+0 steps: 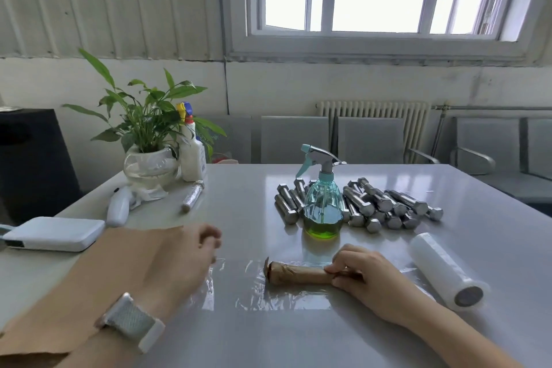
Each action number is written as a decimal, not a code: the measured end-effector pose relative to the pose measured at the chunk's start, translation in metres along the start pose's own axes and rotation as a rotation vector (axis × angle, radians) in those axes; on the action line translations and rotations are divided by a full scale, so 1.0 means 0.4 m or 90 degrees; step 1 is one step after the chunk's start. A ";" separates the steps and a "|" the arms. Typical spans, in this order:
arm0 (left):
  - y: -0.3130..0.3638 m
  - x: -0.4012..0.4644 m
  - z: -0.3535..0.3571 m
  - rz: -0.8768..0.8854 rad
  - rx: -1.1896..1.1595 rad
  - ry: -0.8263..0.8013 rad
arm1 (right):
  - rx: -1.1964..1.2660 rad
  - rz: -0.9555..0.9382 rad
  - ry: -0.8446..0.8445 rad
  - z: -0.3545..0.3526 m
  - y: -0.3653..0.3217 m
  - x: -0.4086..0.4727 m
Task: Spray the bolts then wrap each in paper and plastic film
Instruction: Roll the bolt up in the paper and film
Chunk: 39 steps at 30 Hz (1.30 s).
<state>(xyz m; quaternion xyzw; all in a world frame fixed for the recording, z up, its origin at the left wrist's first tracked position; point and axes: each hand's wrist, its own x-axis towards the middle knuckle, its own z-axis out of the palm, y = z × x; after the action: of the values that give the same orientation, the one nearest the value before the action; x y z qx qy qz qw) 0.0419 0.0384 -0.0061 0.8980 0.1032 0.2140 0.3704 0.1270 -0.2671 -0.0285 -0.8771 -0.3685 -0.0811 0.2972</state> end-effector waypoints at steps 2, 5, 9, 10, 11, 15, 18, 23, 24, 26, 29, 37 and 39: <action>-0.036 0.033 -0.026 -0.076 0.187 0.011 | 0.000 0.004 0.000 0.000 -0.001 -0.002; -0.062 0.045 -0.008 -0.144 0.338 -0.086 | -0.003 0.002 -0.001 0.002 -0.003 -0.003; -0.041 0.042 0.021 -0.124 0.363 -0.098 | -0.008 0.002 0.002 0.001 0.001 -0.003; -0.035 0.044 0.023 -0.121 0.352 -0.099 | -0.006 0.002 0.002 0.001 0.002 -0.003; -0.031 0.048 0.021 -0.120 0.321 -0.094 | -0.002 0.001 0.002 0.002 0.002 -0.004; 0.008 0.068 0.006 -0.172 0.011 -0.064 | -0.007 -0.005 0.001 0.003 0.007 -0.001; 0.079 0.087 0.012 -0.179 -0.161 -0.100 | -0.008 -0.009 -0.003 0.004 0.009 -0.002; 0.221 0.087 0.122 -0.180 -0.366 -0.265 | -0.016 -0.020 -0.006 0.003 0.010 -0.001; 0.236 0.076 0.162 -0.170 -0.346 -0.290 | -0.019 -0.024 -0.006 0.003 0.011 -0.001; 0.251 0.051 0.229 -0.147 -0.254 -0.316 | -0.014 -0.037 -0.008 0.004 0.010 0.001; 0.252 0.039 0.267 -0.132 -0.154 -0.351 | 0.009 -0.035 0.004 0.004 0.014 0.004; 0.244 0.037 0.272 -0.119 -0.208 -0.388 | 0.031 -0.014 0.022 0.008 0.024 0.006; 0.237 0.041 0.273 -0.131 -0.207 -0.395 | 0.029 -0.014 0.024 0.008 0.025 0.006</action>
<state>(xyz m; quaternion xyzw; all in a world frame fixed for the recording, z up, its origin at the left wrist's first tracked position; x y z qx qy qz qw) 0.1093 -0.0907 -0.0032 0.8345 0.0399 -0.0936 0.5415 0.1354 -0.2694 -0.0348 -0.8643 -0.3739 -0.0926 0.3234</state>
